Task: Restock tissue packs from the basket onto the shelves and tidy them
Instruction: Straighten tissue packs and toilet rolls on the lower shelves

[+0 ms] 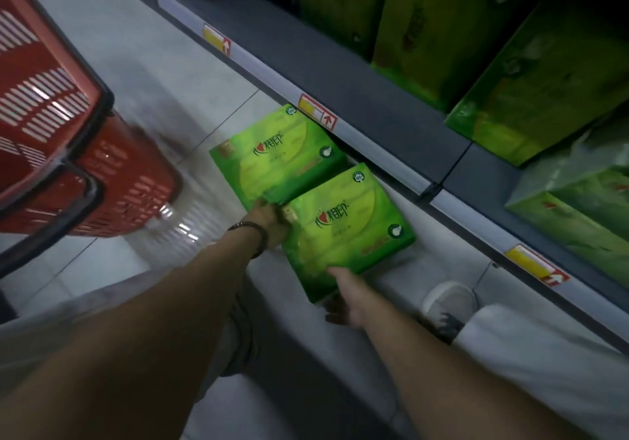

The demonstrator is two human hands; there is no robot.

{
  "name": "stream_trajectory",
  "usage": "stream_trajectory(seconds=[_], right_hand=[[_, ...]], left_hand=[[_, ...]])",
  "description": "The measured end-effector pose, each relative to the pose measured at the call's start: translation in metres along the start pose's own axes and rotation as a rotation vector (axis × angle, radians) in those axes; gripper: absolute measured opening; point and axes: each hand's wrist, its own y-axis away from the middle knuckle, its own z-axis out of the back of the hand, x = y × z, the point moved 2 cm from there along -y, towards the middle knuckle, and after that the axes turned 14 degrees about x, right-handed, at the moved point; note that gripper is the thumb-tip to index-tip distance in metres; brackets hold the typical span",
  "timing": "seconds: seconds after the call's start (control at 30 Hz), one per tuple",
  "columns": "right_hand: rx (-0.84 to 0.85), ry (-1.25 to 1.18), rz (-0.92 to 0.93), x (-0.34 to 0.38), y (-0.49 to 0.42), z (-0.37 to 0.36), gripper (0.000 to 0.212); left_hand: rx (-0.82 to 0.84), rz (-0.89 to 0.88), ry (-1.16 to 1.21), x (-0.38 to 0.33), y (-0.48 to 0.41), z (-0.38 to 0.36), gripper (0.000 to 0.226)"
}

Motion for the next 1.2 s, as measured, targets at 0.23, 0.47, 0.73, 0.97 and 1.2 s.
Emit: stream_trajectory(seconds=[0.23,0.47,0.73,0.97,1.2], right_hand=[[-0.02,-0.171,0.158,0.001,0.022,0.002,0.06],[-0.121,-0.226,0.283,-0.011,0.078,0.012,0.053],[-0.489,-0.067,0.565,0.009,0.115,0.024,0.052],[-0.489,0.13,0.62,0.027,0.107,0.054,0.071],[-0.426,0.245,0.615,0.043,0.09,0.065,0.069]], left_hand=[[-0.009,-0.029,0.379,0.005,0.035,-0.025,0.075],[-0.125,-0.174,0.752,-0.006,0.1,-0.03,0.072],[-0.303,-0.387,0.871,-0.038,0.137,-0.013,0.071],[-0.161,-0.525,0.731,-0.055,0.111,-0.011,0.096],[-0.223,-0.444,0.834,-0.066,0.097,-0.007,0.062]])
